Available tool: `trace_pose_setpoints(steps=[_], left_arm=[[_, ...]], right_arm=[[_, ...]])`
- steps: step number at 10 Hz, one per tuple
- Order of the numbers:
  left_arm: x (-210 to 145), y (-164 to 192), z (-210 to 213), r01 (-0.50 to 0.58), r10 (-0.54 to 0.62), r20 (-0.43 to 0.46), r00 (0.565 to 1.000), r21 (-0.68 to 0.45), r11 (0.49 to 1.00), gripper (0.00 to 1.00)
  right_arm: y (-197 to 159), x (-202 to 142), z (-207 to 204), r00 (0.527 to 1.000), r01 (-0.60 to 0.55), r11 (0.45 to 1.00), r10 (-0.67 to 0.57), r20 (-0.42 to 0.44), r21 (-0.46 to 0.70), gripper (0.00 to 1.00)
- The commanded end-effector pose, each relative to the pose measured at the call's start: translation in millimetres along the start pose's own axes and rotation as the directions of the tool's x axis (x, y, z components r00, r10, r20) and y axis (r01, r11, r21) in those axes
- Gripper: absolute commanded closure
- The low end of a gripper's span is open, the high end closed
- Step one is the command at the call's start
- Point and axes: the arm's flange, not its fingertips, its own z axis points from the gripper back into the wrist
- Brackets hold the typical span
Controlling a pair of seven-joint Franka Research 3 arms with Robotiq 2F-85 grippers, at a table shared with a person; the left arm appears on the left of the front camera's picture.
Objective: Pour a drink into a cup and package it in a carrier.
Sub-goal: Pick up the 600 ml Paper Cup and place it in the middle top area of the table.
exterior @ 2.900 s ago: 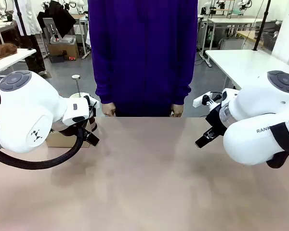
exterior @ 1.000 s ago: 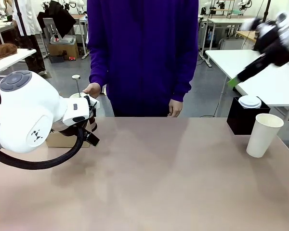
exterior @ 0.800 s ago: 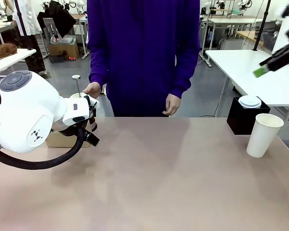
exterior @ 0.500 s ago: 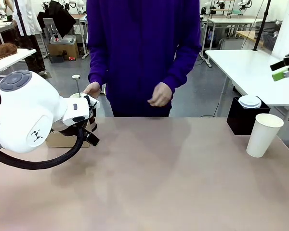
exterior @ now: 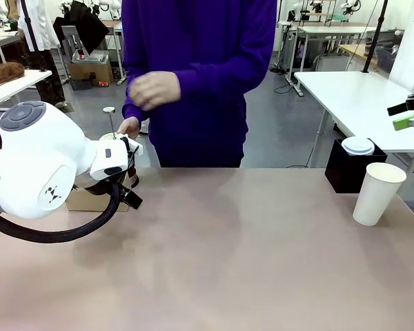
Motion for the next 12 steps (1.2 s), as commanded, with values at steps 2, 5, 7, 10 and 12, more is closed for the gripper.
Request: trace_pose_setpoints(steps=[2, 5, 7, 10, 12], left_arm=[[-0.1, 0.0, 0.2, 0.0, 0.0, 0.0, 1.0, -0.001, 1.0, 0.0], [-0.1, 0.0, 0.2, 0.0, 0.0, 0.0, 1.0, -0.001, 1.0, 0.0], [-0.1, 0.0, 0.2, 0.0, 0.0, 0.0, 1.0, -0.001, 1.0, 0.0], [-0.1, 0.0, 0.2, 0.0, 0.0, 0.0, 1.0, -0.001, 1.0, 0.0], [-0.1, 0.0, 0.2, 0.0, 0.0, 0.0, 1.0, -0.001, 1.0, 0.0]], right_arm=[[0.0, 0.0, 0.0, 1.0, 0.0, 1.0, 0.0, 0.0, 0.0, 0.0], [-35.7, -69.9, 43.4, 0.964, 0.033, 0.998, -0.047, 0.263, 0.059, 0.0], [-44.9, -114.2, 47.4, 0.925, 0.005, 0.998, -0.026, 0.38, 0.057, 0.0], [-54.0, -183.0, 35.1, 0.863, -0.029, 1.0, 0.019, 0.505, 0.012, 0.0], [-54.0, -214.9, 31.4, 0.843, -0.035, 0.999, 0.048, 0.536, -0.035, 0.0]])
